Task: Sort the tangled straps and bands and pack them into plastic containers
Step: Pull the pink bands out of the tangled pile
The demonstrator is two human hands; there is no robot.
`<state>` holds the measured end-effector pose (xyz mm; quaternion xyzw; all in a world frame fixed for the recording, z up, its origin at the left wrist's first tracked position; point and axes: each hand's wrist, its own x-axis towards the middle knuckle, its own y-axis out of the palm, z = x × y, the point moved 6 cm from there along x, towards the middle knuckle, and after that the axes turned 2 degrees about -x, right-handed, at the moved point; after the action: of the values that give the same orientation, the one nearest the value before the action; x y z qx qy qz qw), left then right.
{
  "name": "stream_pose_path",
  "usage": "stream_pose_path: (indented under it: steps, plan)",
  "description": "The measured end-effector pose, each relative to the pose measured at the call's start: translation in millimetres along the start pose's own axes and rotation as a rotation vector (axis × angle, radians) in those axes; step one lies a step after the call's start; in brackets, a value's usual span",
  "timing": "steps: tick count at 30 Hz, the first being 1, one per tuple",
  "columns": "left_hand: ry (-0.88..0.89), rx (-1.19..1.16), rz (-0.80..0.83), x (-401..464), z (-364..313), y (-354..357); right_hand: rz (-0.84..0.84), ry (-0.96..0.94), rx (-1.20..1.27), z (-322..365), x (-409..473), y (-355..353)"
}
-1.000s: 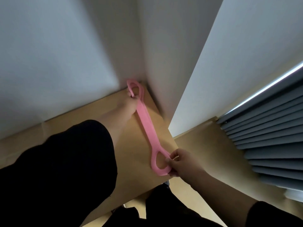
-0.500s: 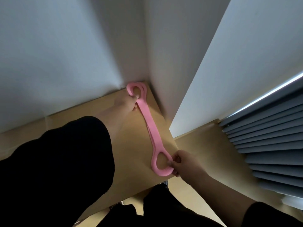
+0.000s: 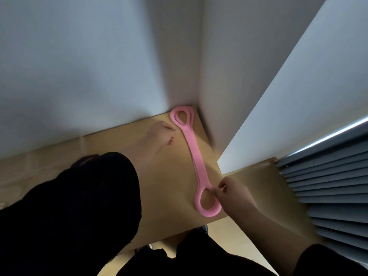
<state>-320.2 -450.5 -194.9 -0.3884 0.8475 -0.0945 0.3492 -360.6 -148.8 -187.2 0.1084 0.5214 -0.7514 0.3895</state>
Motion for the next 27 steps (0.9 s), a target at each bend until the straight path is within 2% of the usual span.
stream_pose_path:
  steps: [6, 11, 16, 21, 27]
  plan:
    - [0.043, 0.019, -0.016, -33.9, 18.9, -51.9, -0.028, -0.177, -0.08, 58.2, -0.4, 7.0]
    - [0.037, 0.004, -0.05, -64.3, 41.9, -126.4, -0.001, -0.363, -0.077, 125.7, -13.8, 29.5]
    - [0.035, 0.055, -0.013, -98.6, 72.1, -200.4, 0.04, -0.49, -0.137, 194.7, -31.1, 62.5]
    - [0.032, 0.037, -0.109, -127.1, 112.5, -265.8, 0.102, -0.506, -0.212, 240.9, -41.5, 104.2]
    - [0.111, 0.249, 0.007, -143.3, 155.4, -283.5, 0.129, -0.439, -0.252, 259.5, -35.8, 149.4]
